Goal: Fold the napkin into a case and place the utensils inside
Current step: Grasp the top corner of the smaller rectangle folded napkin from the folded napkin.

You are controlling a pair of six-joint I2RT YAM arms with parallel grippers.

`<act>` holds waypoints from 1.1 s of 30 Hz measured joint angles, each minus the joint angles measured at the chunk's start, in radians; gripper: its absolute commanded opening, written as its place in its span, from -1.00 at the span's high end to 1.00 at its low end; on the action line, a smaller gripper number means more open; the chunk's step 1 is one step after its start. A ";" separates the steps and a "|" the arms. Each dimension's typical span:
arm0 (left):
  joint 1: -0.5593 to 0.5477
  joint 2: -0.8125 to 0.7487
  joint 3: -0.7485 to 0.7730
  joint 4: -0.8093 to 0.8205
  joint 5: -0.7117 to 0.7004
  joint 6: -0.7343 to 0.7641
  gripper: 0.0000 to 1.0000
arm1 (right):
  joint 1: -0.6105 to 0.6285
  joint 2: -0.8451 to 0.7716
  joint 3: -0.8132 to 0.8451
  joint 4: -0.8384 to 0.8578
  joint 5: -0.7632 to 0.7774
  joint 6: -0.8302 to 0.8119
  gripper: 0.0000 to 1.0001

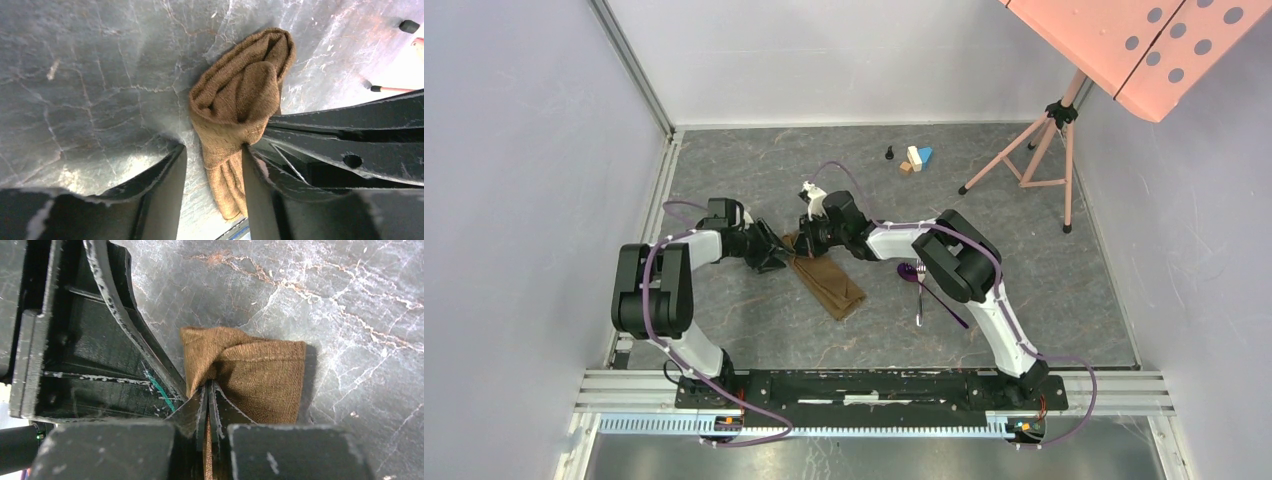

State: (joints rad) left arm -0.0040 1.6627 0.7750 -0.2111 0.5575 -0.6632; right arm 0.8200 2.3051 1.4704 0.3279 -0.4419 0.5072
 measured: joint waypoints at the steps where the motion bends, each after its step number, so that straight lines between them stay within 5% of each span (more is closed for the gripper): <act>1: 0.001 -0.008 -0.006 0.009 0.002 -0.003 -0.10 | 0.000 -0.003 -0.008 0.010 0.005 0.000 0.81; 8: 0.093 -0.056 -0.090 0.044 0.067 -0.021 -0.05 | -0.037 -0.114 -0.187 0.073 -0.032 0.016 0.56; 17: 0.109 -0.036 -0.079 0.069 0.087 -0.031 -0.09 | -0.078 -0.096 -0.153 0.075 -0.056 0.047 0.81; 27: 0.107 0.020 -0.037 0.091 0.106 -0.059 0.04 | -0.073 -0.061 -0.102 0.078 -0.059 0.070 0.40; 33: 0.089 0.054 -0.016 0.096 0.107 -0.068 0.15 | -0.073 -0.034 -0.067 0.082 -0.058 0.083 0.63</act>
State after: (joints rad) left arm 0.0849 1.7168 0.7589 -0.1154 0.6643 -0.7311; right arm 0.7471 2.2711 1.4033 0.4103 -0.4999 0.5903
